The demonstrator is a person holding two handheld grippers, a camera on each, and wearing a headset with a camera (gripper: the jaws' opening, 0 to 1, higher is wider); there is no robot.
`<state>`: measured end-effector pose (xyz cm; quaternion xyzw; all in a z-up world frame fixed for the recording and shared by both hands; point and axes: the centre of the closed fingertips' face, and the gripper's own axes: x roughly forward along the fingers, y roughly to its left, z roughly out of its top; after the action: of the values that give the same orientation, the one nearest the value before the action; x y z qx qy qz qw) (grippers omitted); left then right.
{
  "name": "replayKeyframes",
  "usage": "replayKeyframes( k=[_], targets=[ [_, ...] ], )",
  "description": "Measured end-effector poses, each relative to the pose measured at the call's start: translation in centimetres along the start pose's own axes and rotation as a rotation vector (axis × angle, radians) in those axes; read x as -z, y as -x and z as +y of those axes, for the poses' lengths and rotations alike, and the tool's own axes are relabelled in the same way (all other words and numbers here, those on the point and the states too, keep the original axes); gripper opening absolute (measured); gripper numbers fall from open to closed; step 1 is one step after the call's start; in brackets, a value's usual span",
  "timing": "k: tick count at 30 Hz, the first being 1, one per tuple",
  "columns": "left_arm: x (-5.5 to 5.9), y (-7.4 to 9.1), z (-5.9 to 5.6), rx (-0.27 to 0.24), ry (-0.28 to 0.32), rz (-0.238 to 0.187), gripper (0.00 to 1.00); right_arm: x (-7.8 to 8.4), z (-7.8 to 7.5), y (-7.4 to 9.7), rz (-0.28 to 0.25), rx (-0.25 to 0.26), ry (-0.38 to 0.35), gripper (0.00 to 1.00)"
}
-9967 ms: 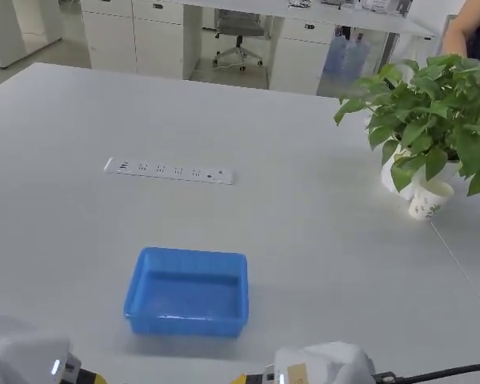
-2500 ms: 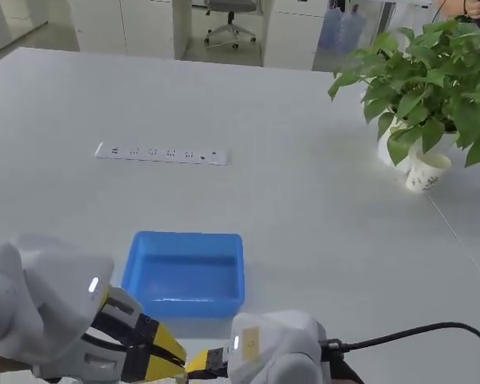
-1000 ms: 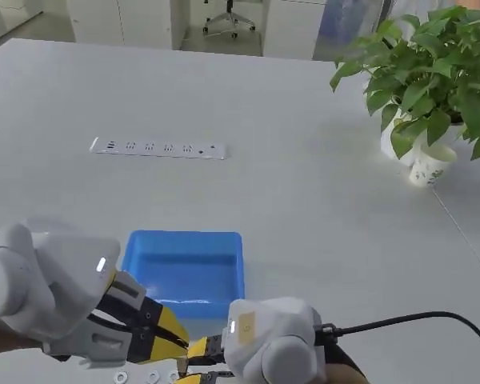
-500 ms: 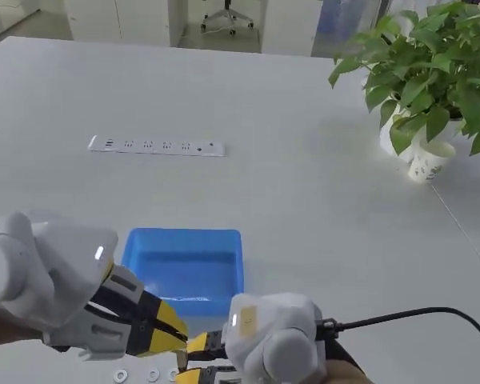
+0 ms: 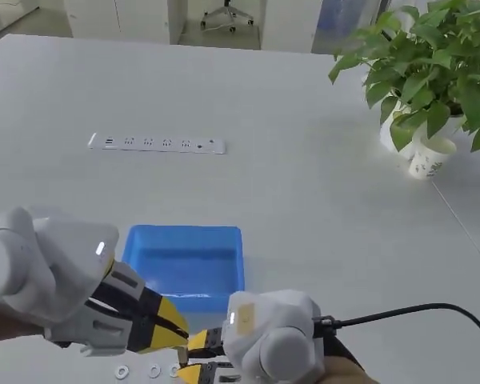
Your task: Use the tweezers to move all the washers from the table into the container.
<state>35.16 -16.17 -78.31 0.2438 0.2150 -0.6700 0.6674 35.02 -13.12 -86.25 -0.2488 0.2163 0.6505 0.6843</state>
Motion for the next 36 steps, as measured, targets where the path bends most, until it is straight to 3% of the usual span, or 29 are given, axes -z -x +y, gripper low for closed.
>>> replayKeyframes(
  k=[17, 36],
  targets=[
    [-0.11, -0.13, 0.18, 0.002, -0.001, -0.001, 0.04, 0.12, -0.15, 0.05, 0.001, 0.004, -0.071, 0.08],
    [-0.24, 0.15, 0.04, 0.004, -0.017, 0.022, 0.04, -0.19, 0.01, 0.20, 0.001, 0.005, -0.078, 0.08]
  ],
)
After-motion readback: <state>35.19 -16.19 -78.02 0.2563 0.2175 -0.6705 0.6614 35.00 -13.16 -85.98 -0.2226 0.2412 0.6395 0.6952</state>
